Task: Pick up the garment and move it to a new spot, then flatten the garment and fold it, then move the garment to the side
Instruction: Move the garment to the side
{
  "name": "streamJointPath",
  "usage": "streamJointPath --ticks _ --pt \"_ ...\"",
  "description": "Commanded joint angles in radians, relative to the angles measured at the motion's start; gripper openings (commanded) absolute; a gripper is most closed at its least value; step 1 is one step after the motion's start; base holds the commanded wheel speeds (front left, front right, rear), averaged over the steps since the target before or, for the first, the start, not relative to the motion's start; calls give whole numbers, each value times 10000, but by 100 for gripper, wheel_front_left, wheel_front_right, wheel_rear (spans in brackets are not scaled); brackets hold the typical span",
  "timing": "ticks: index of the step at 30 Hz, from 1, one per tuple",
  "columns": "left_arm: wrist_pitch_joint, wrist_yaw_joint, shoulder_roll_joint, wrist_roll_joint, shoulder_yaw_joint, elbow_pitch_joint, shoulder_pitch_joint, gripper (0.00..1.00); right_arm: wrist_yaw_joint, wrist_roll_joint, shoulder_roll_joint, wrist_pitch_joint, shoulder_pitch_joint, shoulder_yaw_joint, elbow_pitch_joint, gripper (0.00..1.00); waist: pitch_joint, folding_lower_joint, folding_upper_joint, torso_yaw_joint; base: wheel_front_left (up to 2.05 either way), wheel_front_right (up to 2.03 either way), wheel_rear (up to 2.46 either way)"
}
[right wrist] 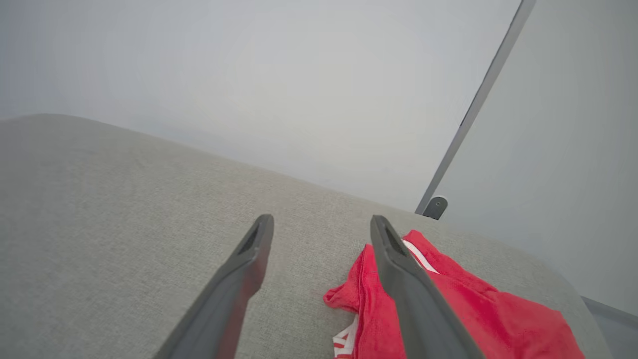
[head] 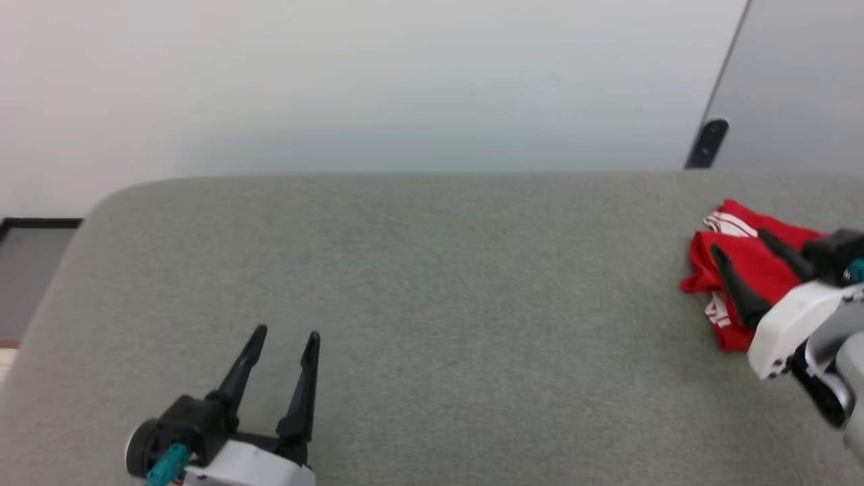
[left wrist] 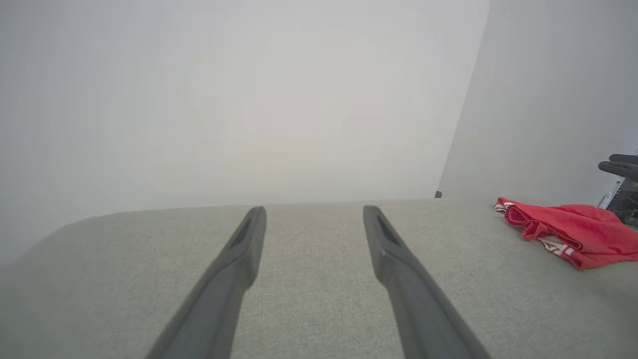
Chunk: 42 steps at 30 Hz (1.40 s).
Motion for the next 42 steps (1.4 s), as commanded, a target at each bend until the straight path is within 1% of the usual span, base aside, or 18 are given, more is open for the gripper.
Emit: streamJointPath --ticks 1,4,9,12,15,17,21,26,28,33,39,42 --pt "0 67 -73 50 113 5 183 100 -19 -186 169 -78 303 -390 -41 100 -405 0 0 405 0 0 0" --pt "0 74 -216 179 332 17 429 100 -19 -1090 557 -90 1002 -1718 -454 100 -550 0 0 539 0 0 0" --pt "0 70 -420 439 446 114 664 100 -19 -2805 1513 -89 2649 -3900 -1524 100 -766 0 0 829 0 0 0" --pt "0 66 -525 553 494 181 724 100 -19 -3770 2163 -89 3574 -4847 -2222 100 -850 0 0 974 0 0 0" --pt "0 59 -574 691 529 244 770 100 -19 -4485 2677 -90 4267 -5516 -2693 100 -906 0 0 1044 0 0 0" --pt "0 53 -620 721 580 285 806 100 -19 -4835 3069 -90 4632 -5782 -2869 100 -931 0 0 1046 0 0 0" --pt "0 43 -703 798 687 310 977 100 -19 -5409 3565 -91 5084 -5977 -3054 100 -980 0 0 928 0 0 0" --pt "0 29 -761 863 738 343 1192 100 -19 -5436 3964 -92 5448 -6159 -3139 100 -1030 0 0 679 0 0 0" --pt "0 24 -772 925 751 338 1253 100 -19 -5512 3993 -92 5603 -6168 -3137 100 -1037 0 0 584 0 0 0" --pt "0 15 -803 982 777 392 1326 100 -19 -5614 4130 -92 5885 -6590 -3236 100 -1036 0 0 410 0 0 0" --pt "1 15 -681 1048 628 495 1317 100 -19 -5727 4150 -92 6035 -6882 -3286 100 -1037 0 0 248 0 0 0" --pt "1 14 -601 904 519 571 1361 100 -19 -5745 4146 -92 6060 -7000 -3349 100 -1035 0 0 171 0 0 0"
